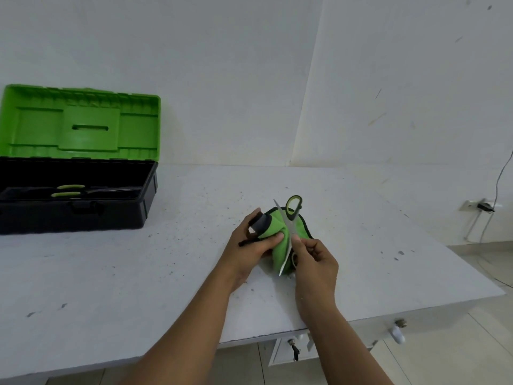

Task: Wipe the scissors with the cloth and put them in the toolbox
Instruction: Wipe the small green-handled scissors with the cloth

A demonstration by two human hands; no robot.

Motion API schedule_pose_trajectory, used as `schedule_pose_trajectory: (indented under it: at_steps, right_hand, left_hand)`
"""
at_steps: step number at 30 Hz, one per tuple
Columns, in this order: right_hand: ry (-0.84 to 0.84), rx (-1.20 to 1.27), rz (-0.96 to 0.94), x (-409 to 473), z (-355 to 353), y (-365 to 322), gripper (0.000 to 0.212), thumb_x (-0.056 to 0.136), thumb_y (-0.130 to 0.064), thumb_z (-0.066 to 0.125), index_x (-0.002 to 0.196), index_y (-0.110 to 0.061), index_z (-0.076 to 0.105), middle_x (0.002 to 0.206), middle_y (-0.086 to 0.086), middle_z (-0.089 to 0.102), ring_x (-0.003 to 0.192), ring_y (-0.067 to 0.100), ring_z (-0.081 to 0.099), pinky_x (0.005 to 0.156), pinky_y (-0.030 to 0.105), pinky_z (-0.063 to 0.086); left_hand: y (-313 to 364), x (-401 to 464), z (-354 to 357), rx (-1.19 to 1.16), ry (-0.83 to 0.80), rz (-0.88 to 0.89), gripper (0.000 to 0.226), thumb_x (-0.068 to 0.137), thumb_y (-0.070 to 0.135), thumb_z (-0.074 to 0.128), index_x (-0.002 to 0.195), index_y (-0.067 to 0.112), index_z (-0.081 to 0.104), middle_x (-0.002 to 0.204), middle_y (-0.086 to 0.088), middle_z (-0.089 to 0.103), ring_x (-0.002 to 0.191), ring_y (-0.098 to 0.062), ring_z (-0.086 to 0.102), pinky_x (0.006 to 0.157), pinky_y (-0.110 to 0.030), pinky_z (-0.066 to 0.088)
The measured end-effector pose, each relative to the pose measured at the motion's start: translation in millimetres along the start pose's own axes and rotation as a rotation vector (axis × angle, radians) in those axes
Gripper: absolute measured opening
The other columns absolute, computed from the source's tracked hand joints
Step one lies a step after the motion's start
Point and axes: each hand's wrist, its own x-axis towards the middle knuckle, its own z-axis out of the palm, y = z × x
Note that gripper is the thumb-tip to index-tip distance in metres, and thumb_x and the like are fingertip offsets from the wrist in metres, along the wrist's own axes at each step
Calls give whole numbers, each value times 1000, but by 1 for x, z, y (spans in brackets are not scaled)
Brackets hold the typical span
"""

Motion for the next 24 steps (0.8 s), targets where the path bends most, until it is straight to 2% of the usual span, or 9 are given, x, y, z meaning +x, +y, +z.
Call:
schedule_pose_trajectory:
  at_steps: [3, 7, 9, 12, 14, 17, 19, 22, 24]
  right_hand:
    - [-46, -62, -35, -3, 0, 0, 26, 100, -27, 70, 81, -10, 77, 68, 2, 64, 63, 9, 54, 63, 26, 48]
    - [-73, -160, -78, -4, 3, 1, 27, 98, -27, 72, 75, -16, 78, 69, 6, 69, 65, 10, 58, 64, 26, 50]
    - [-89, -210, -90, -4, 5, 1, 24, 98, -26, 73, 76, -19, 79, 75, 7, 74, 71, 12, 63, 67, 29, 54]
    - [-86, -268, -105, -2, 7, -5, 15, 95, -30, 75, 85, -19, 74, 80, 4, 73, 75, 12, 65, 71, 32, 56]
    - [-30, -335, -150, 2, 10, -15, 20, 94, -36, 75, 95, -17, 66, 87, -1, 67, 77, 10, 62, 68, 26, 52]
    - [-50, -316, -90, 16, 11, -34, 27, 95, -41, 72, 101, -15, 67, 94, 1, 69, 84, 13, 64, 73, 29, 50]
    - [-134, -343, -29, 25, 8, -41, 27, 97, -37, 71, 94, -10, 73, 87, 8, 71, 79, 18, 63, 73, 33, 50]
    - [-142, -239, 12, 33, -1, -46, 24, 98, -32, 73, 84, -12, 73, 82, 12, 73, 76, 23, 64, 72, 38, 52]
    - [-76, -87, 37, 36, -5, -49, 23, 98, -30, 73, 82, -14, 68, 79, 7, 71, 75, 25, 64, 67, 36, 53]
  left_hand:
    - [1, -1, -1, 1, -9, 28, 50, 92, 8, 80, 138, 18, 63, 126, -5, 76, 120, -23, 72, 107, -50, 56]
    - [0, -1, -1, -9, -3, 37, 69, 84, 12, 85, 146, 25, 56, 130, 1, 75, 123, -18, 70, 109, -49, 54]
    - [0, -1, -1, -21, 52, 66, 73, 85, 2, 83, 145, 30, 54, 127, 7, 75, 119, -12, 72, 106, -45, 57]
    - [1, -4, 1, -22, 83, 109, 71, 88, -5, 79, 141, 34, 53, 127, 7, 73, 113, -7, 73, 100, -36, 60]
    - [1, -5, 1, -9, 72, 108, 72, 87, -4, 81, 140, 35, 53, 129, 3, 72, 112, -9, 74, 96, -32, 61]
    - [0, -7, 0, 39, -27, 87, 74, 88, -8, 78, 143, 33, 53, 129, -3, 73, 113, -18, 75, 98, -37, 61]
    - [-1, -8, 0, 39, -70, 74, 72, 88, -9, 76, 142, 34, 54, 126, -3, 75, 112, -20, 75, 98, -38, 61]
    - [-1, -1, 0, -20, 38, 36, 63, 86, 1, 82, 133, 38, 61, 117, 2, 79, 107, -16, 77, 95, -38, 62]
    - [-2, 6, -3, -142, 138, -7, 55, 84, 7, 85, 131, 31, 66, 118, 0, 79, 111, -21, 76, 97, -47, 61]
